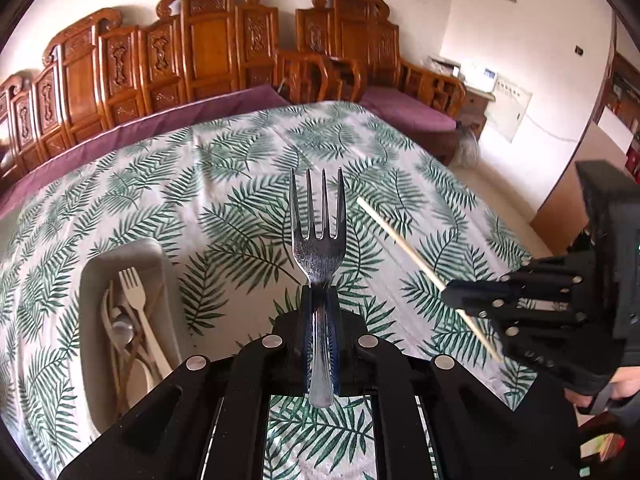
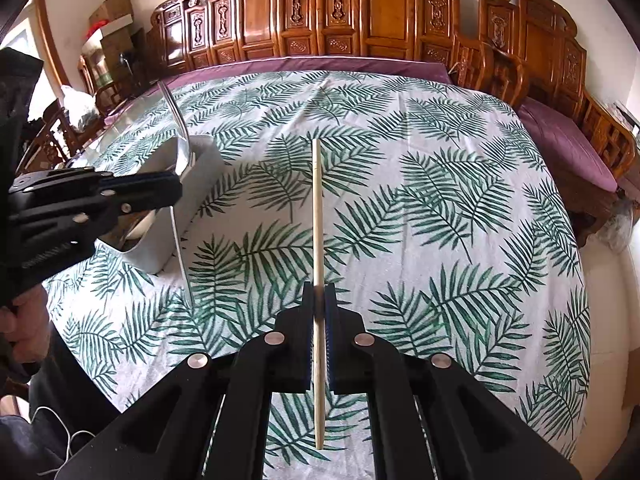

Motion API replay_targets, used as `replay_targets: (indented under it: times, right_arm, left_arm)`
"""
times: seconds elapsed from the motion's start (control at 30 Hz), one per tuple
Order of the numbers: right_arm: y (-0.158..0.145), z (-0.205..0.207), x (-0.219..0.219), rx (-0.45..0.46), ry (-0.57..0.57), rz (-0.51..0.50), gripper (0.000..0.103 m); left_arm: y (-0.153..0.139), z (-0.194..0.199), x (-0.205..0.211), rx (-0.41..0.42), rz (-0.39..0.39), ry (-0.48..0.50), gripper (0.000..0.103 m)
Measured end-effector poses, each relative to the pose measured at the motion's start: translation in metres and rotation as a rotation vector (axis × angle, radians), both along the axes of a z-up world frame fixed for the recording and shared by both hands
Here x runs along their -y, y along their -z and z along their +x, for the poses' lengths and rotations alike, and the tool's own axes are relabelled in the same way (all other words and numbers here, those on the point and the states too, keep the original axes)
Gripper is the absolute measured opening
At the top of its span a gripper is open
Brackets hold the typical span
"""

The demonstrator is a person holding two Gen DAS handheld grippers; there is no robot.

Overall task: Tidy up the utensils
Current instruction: 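Lift the metal fork with the left tool and carry it toward the grey tray, then lower the metal fork into the tray with the left tool while the right tool lowers the chopstick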

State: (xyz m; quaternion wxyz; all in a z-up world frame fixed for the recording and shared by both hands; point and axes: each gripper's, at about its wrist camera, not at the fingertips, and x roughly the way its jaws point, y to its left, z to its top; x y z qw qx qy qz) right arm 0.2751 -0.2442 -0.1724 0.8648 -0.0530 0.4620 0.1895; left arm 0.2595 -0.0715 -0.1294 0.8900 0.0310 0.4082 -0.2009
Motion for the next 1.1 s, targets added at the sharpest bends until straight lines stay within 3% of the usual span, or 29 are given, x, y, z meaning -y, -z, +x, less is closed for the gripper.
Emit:
replay_targets:
  times: [0.5,0.77,1.1]
  right_arm:
    - [-0.018,0.012,-0.066,0.03,-0.087,0.051,0.006]
    - [-0.025,0.016,-0.112,0.034,-0.155,0.066,0.006]
    - [-0.023,0.024,-0.148,0.016,-0.173,0.075,0.006]
  left_arm:
    - [-0.031,-0.004,-0.088,0.03,0.011,-0.134,0.006]
    - [-0.017,0.011,-0.132,-0.023,0.051,-0.207,0.006]
    - [0.042,0.044,-0.147,-0.167,0.109,-0.231,0.006]
